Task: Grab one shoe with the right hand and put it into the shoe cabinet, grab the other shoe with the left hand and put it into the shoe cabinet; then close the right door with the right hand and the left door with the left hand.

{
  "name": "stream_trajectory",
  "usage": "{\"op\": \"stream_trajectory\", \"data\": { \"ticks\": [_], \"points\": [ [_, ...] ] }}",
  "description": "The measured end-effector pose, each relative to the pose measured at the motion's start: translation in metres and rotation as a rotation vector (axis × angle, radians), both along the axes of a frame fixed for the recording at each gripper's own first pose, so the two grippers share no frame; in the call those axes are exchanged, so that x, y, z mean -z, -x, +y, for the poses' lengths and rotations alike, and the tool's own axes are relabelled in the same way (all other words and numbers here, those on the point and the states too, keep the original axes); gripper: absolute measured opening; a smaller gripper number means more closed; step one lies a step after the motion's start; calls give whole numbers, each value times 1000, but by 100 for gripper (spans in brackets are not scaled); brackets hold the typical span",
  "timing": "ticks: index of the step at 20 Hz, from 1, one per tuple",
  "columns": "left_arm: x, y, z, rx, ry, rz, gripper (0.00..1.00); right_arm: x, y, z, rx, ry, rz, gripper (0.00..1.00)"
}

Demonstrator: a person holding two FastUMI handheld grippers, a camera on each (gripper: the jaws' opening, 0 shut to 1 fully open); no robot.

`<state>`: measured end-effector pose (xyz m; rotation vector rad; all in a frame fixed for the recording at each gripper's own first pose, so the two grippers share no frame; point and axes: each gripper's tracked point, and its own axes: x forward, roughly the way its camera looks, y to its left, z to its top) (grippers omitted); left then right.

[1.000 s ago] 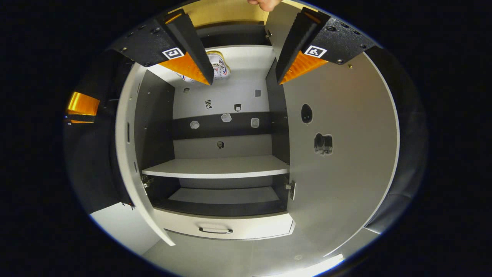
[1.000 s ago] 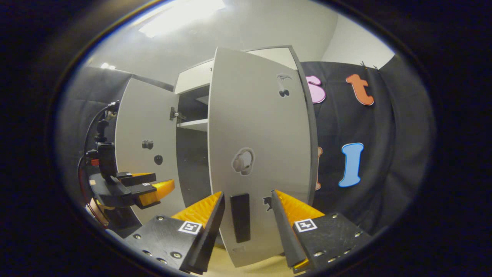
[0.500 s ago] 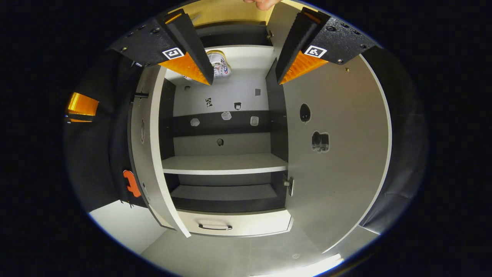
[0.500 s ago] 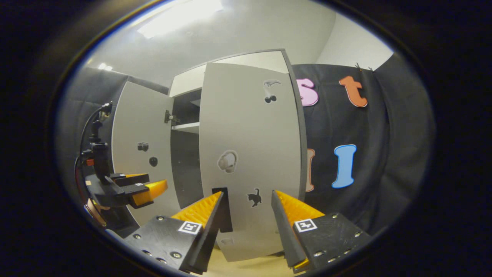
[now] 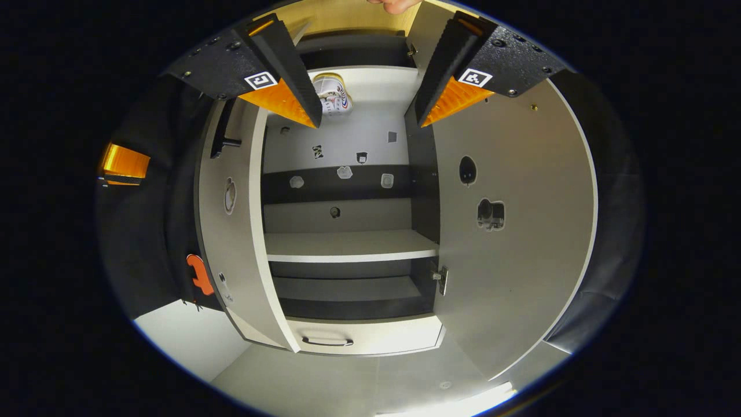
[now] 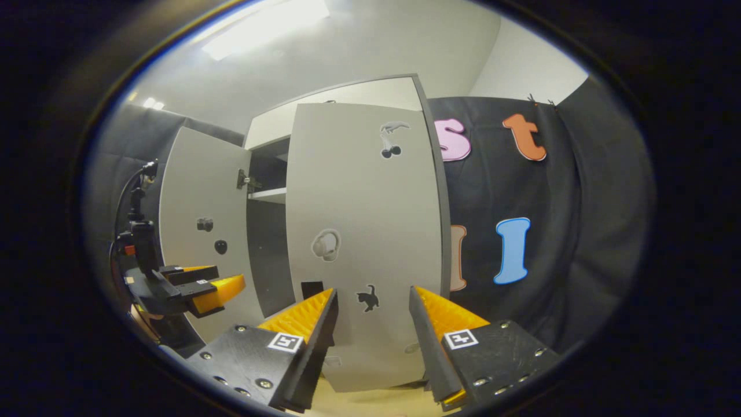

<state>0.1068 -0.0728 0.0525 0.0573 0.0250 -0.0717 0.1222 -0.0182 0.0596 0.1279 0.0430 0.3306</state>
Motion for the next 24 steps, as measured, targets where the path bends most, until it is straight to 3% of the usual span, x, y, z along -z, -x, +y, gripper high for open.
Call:
{"op": "stream_trajectory", "data": {
  "ticks": [16,22,23,24],
  "points": [
    [-29,21,4,-24,3,-17,100,8,-9,6,-35,0,18,74],
    [-46,50,21,-76,-7,-38,99,14,-8,29,-100,-11,35,70],
    [-48,54,26,-89,-9,-41,99,15,-7,35,-117,-13,41,74],
    [-50,58,33,-109,-10,-43,100,17,-6,41,-135,-13,49,70]
  ]
}}
